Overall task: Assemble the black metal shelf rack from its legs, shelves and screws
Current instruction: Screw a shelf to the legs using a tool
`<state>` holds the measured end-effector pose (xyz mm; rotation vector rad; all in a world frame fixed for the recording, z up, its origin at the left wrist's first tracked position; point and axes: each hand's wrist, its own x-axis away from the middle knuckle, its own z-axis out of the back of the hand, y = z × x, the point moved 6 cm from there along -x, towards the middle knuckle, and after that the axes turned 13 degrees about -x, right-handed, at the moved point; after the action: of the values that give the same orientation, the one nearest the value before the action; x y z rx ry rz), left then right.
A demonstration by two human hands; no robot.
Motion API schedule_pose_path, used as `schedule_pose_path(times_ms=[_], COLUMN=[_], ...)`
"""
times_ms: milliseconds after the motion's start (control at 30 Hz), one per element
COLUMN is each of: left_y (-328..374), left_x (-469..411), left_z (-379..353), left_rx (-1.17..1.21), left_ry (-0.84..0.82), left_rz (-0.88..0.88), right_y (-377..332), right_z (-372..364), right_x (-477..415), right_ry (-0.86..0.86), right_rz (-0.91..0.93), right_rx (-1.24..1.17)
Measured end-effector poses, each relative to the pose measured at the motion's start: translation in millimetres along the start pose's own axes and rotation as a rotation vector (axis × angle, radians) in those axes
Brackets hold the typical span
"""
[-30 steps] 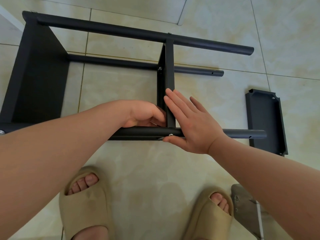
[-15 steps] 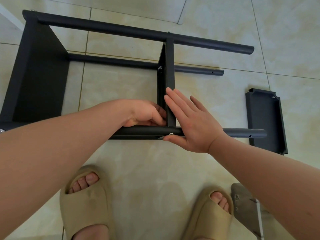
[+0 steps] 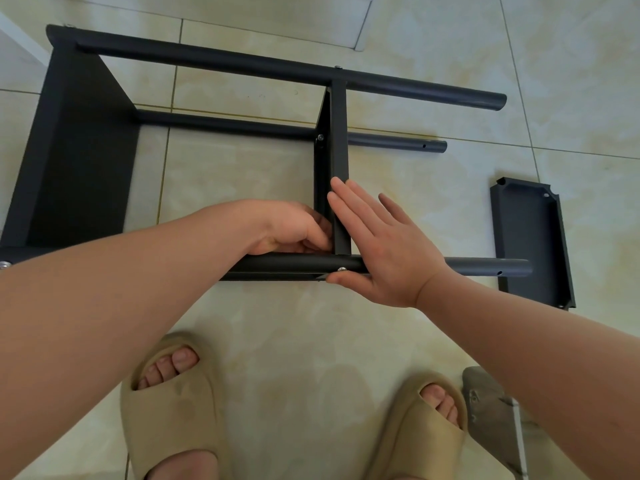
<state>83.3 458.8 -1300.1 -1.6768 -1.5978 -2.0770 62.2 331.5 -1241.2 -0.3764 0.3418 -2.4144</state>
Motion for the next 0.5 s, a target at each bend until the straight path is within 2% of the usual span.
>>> schedule_pose_path(times_ms=[100, 233, 367, 500], left_y=[-1.7, -0.1, 0.1, -3.0], left_x=[0.9, 2.3, 0.1, -0.7], left_z=[-2.9, -2.7, 0.3, 0.7], left_rx=[0.023, -0.102, -0.073, -0.005], left_ry=[-0.046, -0.018, 0.018, -0.02], left_rz=[0.03, 0.073, 0.043, 0.043], right_y=[0.2, -0.1, -0.3, 0.6], right_z=[0.3, 0.6, 1.0, 0.3], right_x=[0.0, 0.3, 0.2, -0.1], right_ry=[0.001, 0.004, 0.009, -0.002], right_rz=[0.0, 0.002, 0.001, -0.002], right_rx=[0.0, -0.001, -0.003, 0.006])
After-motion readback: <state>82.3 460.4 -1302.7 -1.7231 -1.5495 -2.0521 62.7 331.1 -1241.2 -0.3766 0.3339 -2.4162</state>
